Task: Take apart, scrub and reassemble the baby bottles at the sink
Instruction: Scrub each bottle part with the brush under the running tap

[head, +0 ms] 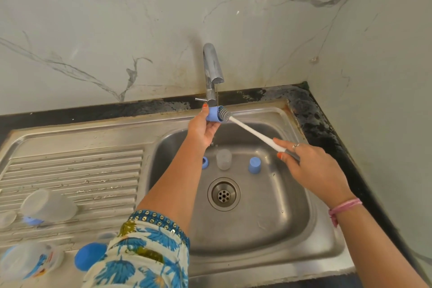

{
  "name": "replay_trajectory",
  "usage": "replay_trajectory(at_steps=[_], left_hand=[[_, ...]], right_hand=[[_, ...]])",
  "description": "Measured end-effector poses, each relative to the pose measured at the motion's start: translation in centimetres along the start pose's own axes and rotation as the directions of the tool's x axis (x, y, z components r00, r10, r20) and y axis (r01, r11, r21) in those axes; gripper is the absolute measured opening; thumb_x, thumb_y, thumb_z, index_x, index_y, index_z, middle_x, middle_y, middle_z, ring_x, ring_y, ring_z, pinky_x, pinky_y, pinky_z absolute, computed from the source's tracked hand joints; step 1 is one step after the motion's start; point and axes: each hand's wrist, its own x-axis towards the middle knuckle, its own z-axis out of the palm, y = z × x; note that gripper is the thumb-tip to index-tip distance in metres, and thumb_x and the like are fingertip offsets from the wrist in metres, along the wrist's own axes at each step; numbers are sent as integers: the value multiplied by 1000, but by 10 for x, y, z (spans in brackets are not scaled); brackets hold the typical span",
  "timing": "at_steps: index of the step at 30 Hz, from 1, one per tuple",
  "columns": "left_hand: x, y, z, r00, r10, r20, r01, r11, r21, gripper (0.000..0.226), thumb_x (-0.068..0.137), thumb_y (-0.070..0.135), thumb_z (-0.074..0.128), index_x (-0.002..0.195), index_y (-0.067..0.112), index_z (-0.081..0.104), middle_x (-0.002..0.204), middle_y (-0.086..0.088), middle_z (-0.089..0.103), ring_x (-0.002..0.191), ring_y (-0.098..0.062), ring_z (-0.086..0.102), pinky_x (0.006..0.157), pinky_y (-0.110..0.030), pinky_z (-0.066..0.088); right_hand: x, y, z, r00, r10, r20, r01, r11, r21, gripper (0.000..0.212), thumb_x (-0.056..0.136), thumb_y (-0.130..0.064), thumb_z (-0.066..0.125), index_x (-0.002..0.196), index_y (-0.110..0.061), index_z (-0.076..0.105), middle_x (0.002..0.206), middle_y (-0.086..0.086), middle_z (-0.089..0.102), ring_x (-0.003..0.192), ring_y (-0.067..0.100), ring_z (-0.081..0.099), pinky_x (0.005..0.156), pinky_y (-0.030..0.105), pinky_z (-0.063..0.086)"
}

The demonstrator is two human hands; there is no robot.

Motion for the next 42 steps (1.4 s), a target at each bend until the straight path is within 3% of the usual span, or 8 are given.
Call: replay_trajectory(at_steps=[9,14,18,25,29,32,36,42], left_hand=[[1,7,0,1000,14,-10,-13,997,81,40,93,13,63,127,-4,52,124,-21,61,110,-31,63,82,-40,55],[2,4,-1,1000,11,5,-12,998,69,25,93,13,63,111,-2,57,111,-19,63,98,-29,65,79,-40,56],[3,-4,-1,998,-37,50,35,999,32,13,94,12,61,97,0,57,98,-18,63,88,-28,65,93,-47,51],[-1,-16,5,986,-109,123,100,992,80,14,96,12,58,103,0,54,99,-21,62,84,-30,67,67,-43,57],[2,-14,12,988,-86,127,92,995,-42,14,95,13,49,102,3,55,96,-19,58,79,-31,64,71,-43,58],[5,-11,17,996,-77,38,76,997,28,30,90,33,65,103,7,57,91,-14,56,77,-26,61,73,-40,56],[11,-13,14,999,-48,-9,49,992,119,37,80,36,77,101,9,61,84,-8,59,70,-18,61,64,-32,55],[11,-17,7,994,-104,36,101,992,73,28,90,27,68,103,5,58,95,-14,61,79,-23,62,70,-35,56]], right_hand=[[0,6,-5,998,-54,45,54,998,-8,38,96,-34,55,129,-51,52,70,-16,50,55,8,50,48,18,29],[2,14,-10,999,-40,31,40,999,7,38,95,-34,56,129,-52,52,73,-13,54,57,8,52,47,20,33],[-4,15,-9,994,-78,77,75,996,43,39,95,-32,58,129,-50,53,69,-17,54,55,6,52,48,17,33],[-2,11,-7,994,-72,81,72,997,-5,38,97,-33,54,132,-47,52,72,-16,54,58,8,52,49,18,35],[0,7,-1,1000,-1,25,0,998,55,37,99,-32,50,134,-44,52,66,-17,48,53,5,47,48,16,30],[-6,-11,10,994,-62,89,63,998,-17,39,100,-33,46,137,-44,47,78,-15,51,63,6,47,57,22,37],[-7,-12,10,996,-69,49,57,975,214,37,99,-30,51,133,-42,54,68,-18,54,60,-1,52,53,14,38],[-10,-14,21,995,-18,100,10,997,80,40,101,-34,43,141,-43,43,89,-6,60,75,10,54,70,28,49]])
